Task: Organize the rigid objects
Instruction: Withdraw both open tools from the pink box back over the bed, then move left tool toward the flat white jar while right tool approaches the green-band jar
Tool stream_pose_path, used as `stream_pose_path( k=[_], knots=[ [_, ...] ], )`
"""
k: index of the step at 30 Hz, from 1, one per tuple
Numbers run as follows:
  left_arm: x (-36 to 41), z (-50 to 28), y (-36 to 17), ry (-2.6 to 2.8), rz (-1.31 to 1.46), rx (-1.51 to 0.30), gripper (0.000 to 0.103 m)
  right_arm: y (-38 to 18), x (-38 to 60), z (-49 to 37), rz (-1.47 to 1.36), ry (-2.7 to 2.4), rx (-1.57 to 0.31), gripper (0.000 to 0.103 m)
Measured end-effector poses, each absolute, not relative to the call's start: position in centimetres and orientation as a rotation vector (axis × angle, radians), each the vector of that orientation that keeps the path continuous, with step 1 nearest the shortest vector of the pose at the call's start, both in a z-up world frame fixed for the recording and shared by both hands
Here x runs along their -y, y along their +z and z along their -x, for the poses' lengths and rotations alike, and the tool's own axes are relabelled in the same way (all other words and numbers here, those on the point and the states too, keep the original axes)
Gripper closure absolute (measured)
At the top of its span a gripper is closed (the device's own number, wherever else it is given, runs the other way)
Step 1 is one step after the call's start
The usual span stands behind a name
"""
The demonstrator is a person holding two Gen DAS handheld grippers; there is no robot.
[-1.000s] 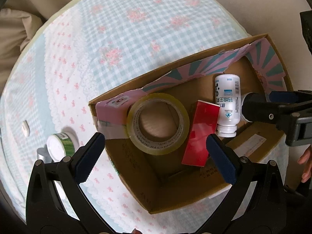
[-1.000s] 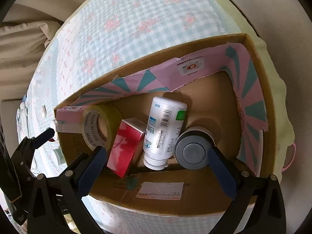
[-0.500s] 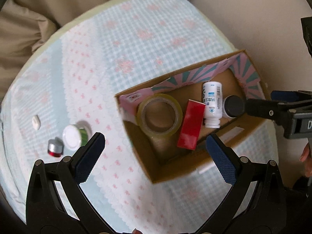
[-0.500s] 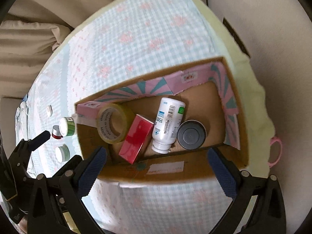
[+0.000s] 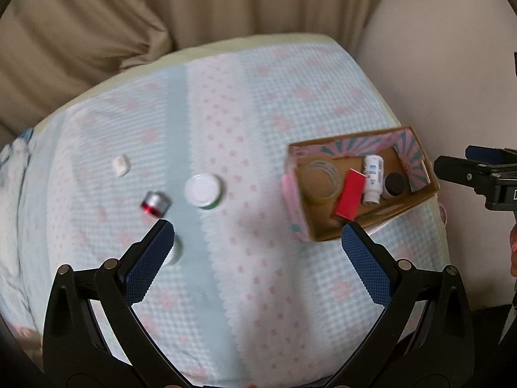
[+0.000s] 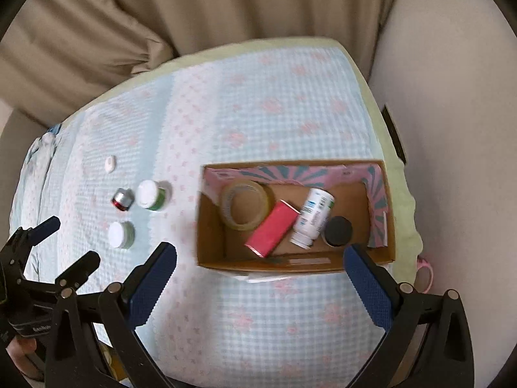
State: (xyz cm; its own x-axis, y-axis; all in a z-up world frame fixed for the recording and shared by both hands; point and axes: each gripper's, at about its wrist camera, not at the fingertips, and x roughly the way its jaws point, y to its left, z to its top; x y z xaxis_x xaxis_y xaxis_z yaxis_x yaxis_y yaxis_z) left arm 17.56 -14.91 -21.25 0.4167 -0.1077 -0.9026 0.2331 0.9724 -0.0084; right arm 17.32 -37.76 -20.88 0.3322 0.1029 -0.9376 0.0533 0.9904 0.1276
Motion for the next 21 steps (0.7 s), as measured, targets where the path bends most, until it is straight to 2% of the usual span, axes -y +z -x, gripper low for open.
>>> stream_pose_path(
  k=[10,16,21],
  knots=[
    [2.7,-14.1,-20.2,-0.068,0.0,-1.047,0.0,-17.0,28.3,-16.5,-0.121,0.13,-1.03,0.0],
    [-3.0,-13.5,-22.3,-0.012,0.074,-1.054,0.0,-17.8,22.6,-18.0,-0.039,0.173,-1.009,0.0],
    [-5.5,-13.8,-25.2,0.015,0.047,-1.048,0.0,-20.8,18.6,-20.1,0.006,0.207,-1.024,0.0]
  ],
)
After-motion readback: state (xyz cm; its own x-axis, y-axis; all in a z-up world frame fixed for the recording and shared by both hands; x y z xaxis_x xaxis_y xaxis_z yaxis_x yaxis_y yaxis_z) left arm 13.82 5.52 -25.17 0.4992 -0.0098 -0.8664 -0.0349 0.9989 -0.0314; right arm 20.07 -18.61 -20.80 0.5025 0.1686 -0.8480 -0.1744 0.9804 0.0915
